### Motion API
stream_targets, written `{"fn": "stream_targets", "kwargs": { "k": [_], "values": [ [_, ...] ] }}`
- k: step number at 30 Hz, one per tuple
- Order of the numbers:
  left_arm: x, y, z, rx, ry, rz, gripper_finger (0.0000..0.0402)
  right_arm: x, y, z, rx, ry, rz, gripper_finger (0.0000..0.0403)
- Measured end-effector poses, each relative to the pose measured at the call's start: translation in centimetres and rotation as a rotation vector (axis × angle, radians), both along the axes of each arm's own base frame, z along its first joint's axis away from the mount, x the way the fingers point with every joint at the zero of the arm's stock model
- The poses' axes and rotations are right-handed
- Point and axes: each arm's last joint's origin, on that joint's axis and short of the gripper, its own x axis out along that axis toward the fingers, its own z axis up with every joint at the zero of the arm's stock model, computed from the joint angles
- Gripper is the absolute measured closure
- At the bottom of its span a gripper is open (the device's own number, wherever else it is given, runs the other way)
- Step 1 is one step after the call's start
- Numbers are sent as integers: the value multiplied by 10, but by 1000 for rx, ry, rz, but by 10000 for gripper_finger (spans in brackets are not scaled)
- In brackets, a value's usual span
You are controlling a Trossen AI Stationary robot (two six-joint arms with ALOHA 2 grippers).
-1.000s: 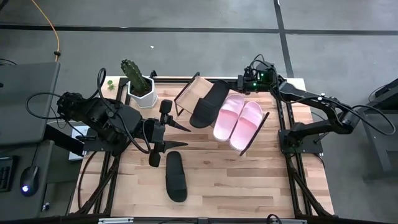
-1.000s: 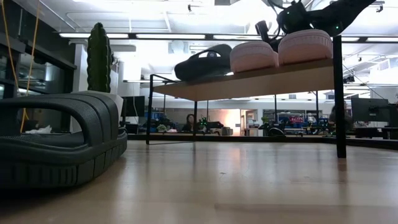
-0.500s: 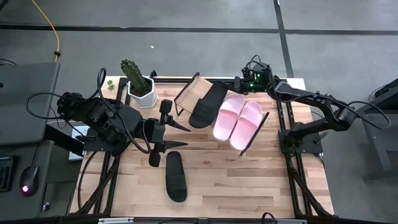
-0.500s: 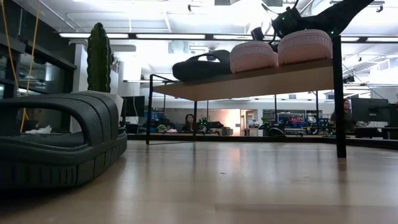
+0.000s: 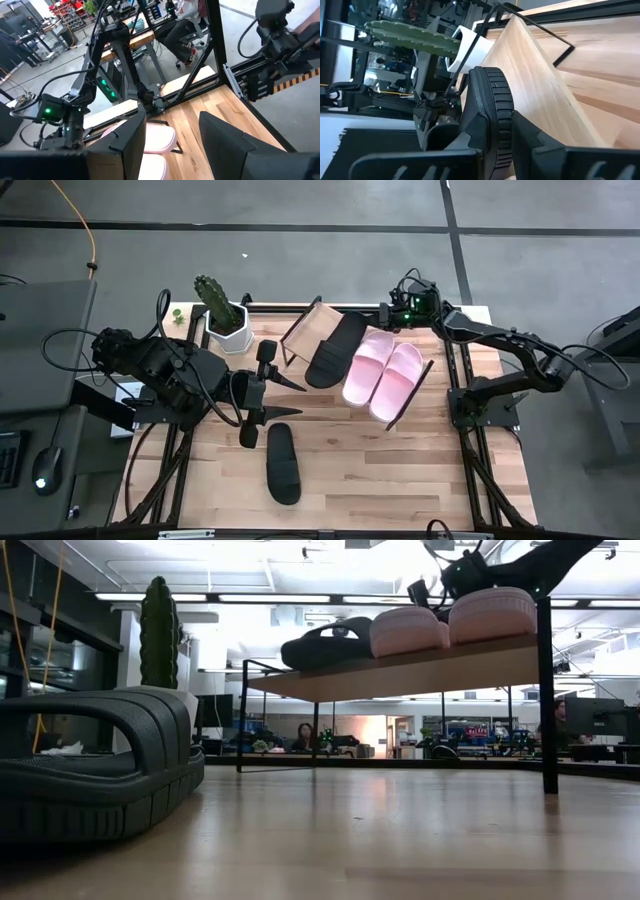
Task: Pick and place slides into the shelf
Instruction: Put the right black slipper on the shelf, then put the black slipper on the shelf
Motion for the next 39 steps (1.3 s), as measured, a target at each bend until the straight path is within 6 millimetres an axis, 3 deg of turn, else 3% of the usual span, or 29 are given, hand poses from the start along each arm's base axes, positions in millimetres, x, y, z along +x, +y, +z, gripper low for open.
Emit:
{"fn": "stream_targets", "kwargs": {
  "k": [10, 20, 28, 39],
  "values": [
    [0, 0, 0, 2, 0, 0, 229, -8, 5, 1, 11, 49, 21, 370],
    [0, 0, 0, 2, 0, 0, 229, -12, 2, -1, 23, 69, -15, 290],
    [0, 0, 0, 2, 0, 0, 229, -15, -2, -2, 40, 73, -36, 260],
    [0, 0, 0, 2, 0, 2, 229, -11, -3, 17, 61, -115, 8, 242]
  ]
}}
